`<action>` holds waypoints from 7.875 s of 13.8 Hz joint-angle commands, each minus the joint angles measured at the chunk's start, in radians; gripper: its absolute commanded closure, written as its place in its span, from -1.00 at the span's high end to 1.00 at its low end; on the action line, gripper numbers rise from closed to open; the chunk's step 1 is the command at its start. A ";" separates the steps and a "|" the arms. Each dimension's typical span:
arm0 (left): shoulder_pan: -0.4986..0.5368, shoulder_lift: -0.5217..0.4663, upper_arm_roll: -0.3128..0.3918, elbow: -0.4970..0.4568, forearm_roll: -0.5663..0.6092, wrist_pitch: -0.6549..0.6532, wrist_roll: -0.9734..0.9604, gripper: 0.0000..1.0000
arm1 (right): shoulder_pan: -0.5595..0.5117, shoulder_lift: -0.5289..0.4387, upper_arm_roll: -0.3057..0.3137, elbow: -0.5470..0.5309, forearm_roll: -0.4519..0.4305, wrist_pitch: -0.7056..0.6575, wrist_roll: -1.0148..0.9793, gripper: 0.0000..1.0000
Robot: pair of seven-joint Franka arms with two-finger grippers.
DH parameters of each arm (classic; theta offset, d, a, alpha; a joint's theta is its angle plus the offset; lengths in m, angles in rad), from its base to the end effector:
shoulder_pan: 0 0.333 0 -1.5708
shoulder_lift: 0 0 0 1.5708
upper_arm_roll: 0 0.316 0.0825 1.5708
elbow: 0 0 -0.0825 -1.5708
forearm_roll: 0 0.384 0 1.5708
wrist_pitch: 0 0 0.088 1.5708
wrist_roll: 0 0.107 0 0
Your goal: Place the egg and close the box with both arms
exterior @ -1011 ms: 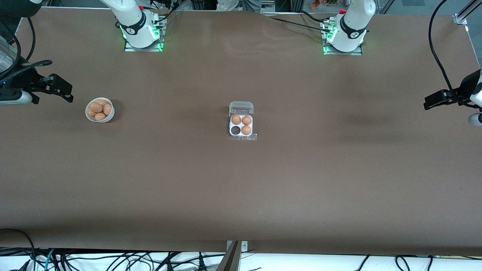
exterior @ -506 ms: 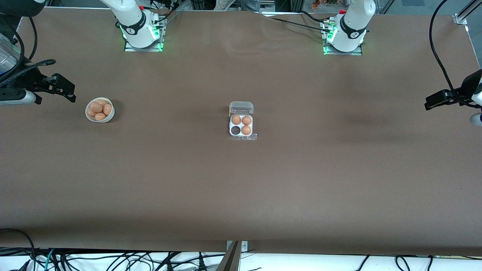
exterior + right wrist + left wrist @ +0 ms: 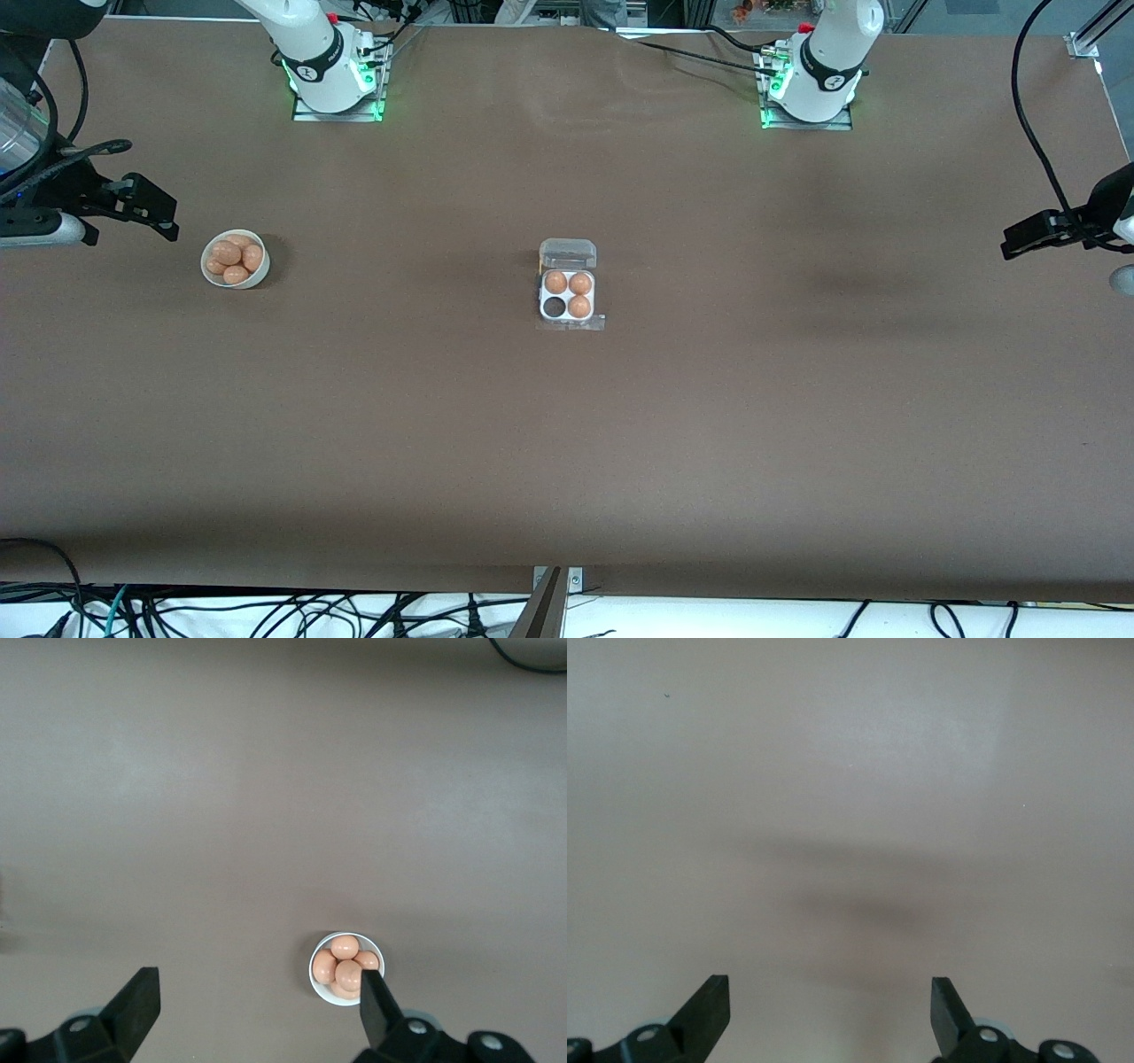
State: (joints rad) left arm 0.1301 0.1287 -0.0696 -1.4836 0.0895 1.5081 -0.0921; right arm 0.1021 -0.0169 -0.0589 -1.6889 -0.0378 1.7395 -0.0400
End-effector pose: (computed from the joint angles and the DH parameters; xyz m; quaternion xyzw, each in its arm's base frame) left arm 0.5840 0.0480 0.5873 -0.9949 -0.0766 0.0512 0.0411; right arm 0.5622 0.0206 0.5929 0.9983 0.0441 0.0338 0.0182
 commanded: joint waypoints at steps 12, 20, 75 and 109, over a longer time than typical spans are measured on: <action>0.019 0.015 -0.003 0.042 -0.057 -0.014 0.000 1.00 | -0.006 -0.009 0.010 -0.005 -0.014 -0.005 0.002 1.00; 0.019 0.019 -0.003 0.043 -0.057 -0.012 -0.001 1.00 | -0.018 0.118 0.002 -0.008 -0.024 -0.098 0.008 1.00; 0.016 0.046 -0.004 0.051 -0.045 -0.005 0.009 1.00 | -0.027 0.144 -0.240 -0.784 -0.045 0.793 -0.190 -0.22; 0.008 0.065 -0.009 0.072 -0.047 -0.003 0.006 1.00 | 0.513 0.692 0.128 0.237 0.111 0.273 0.994 -0.25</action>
State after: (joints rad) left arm 0.1409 0.1792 -0.0793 -1.4425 0.0536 1.5141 -0.0939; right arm 0.6126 0.6141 0.0309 -1.5441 0.0647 2.0296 0.8896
